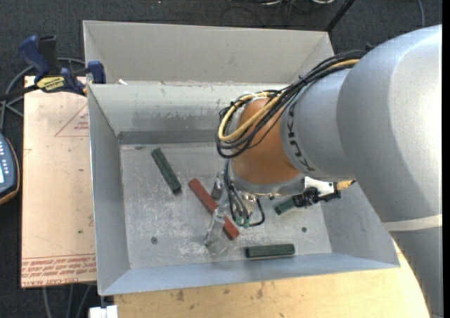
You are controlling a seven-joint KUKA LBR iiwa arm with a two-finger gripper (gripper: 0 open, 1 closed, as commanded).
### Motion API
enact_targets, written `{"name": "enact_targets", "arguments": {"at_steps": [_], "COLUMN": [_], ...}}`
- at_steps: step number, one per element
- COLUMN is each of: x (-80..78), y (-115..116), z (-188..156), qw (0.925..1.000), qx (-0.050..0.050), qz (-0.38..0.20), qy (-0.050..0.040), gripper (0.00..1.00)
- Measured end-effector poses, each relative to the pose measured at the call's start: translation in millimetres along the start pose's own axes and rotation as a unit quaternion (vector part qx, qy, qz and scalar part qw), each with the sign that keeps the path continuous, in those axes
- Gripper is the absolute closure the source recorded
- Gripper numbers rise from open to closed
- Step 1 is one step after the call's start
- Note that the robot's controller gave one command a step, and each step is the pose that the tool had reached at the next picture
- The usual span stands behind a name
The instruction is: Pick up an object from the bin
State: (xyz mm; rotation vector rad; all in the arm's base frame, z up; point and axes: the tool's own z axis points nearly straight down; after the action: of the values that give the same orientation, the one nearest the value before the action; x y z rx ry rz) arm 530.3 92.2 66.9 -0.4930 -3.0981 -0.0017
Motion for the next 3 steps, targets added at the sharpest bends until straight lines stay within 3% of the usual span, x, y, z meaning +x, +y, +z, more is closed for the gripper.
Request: {"name": "enact_targets", "arguments": {"at_steps": [1, 2, 3], "x": [6.0, 26.6, 18.9], "y": [-24.6, -3.3, -9.0], "z": [-33.0, -32.0, -0.8], "qw": [0.9934, 0.9709, 0.9673], "qx": [0.000, 0.000, 0.001], "qz": [0.115, 0.240, 0.254], "qy": [-0.0022, -0.0011, -0.0012], "gripper": [0.00, 0.00, 0.00]}}
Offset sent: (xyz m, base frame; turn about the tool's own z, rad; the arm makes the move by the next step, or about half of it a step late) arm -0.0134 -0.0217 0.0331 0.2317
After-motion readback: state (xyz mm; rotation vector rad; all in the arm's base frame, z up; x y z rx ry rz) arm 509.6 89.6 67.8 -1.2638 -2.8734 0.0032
